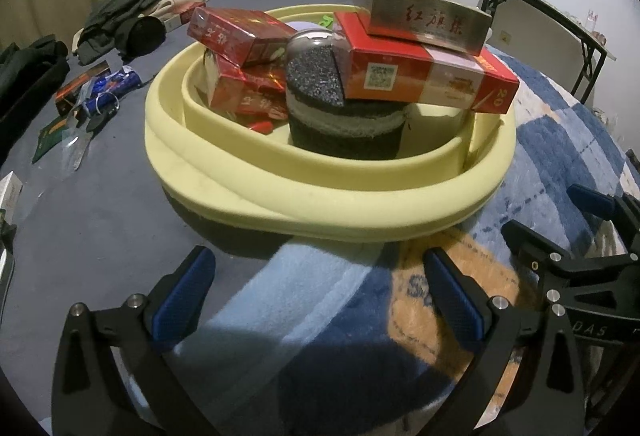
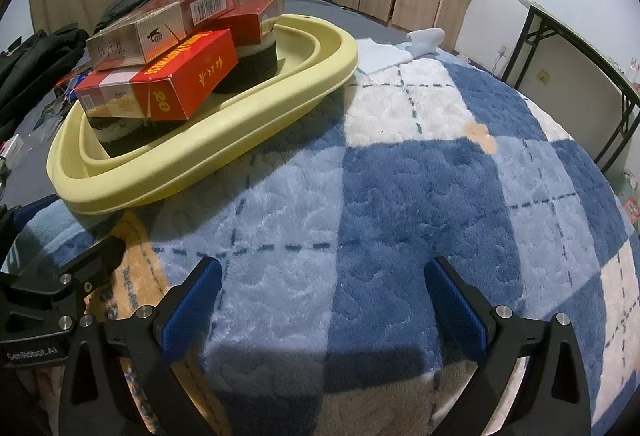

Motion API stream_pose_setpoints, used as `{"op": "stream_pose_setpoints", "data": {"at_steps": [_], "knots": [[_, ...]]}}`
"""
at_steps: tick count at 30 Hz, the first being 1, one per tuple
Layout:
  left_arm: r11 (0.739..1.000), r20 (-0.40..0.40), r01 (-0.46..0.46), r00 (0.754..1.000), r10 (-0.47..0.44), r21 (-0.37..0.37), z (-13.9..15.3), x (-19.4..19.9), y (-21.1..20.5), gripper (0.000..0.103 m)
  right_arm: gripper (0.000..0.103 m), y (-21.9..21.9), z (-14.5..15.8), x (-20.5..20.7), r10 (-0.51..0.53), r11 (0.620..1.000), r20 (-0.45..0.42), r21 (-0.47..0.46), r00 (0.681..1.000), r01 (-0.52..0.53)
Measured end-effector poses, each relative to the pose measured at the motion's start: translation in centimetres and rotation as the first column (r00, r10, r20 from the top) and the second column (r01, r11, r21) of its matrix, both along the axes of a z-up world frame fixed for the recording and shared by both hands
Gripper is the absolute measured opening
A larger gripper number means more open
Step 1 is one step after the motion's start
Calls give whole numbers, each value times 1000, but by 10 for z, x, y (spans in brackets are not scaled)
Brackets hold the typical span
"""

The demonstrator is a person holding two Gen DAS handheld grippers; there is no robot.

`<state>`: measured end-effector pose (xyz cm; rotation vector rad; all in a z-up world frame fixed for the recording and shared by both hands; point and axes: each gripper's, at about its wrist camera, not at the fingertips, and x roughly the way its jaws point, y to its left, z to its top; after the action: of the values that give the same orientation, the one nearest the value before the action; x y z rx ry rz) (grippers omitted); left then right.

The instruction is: Organize rigid objects

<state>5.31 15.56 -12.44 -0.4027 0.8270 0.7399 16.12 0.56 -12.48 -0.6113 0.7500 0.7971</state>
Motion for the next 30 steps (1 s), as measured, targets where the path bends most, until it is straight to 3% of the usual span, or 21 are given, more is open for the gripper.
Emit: {"op": "stream_pose_setpoints", "data": {"at_steps": [30], "knots": [[1000, 3, 0, 1000, 0, 2, 0, -1, -2, 103, 103, 1, -1, 1, -1, 1000, 0, -1, 1000, 1]]}}
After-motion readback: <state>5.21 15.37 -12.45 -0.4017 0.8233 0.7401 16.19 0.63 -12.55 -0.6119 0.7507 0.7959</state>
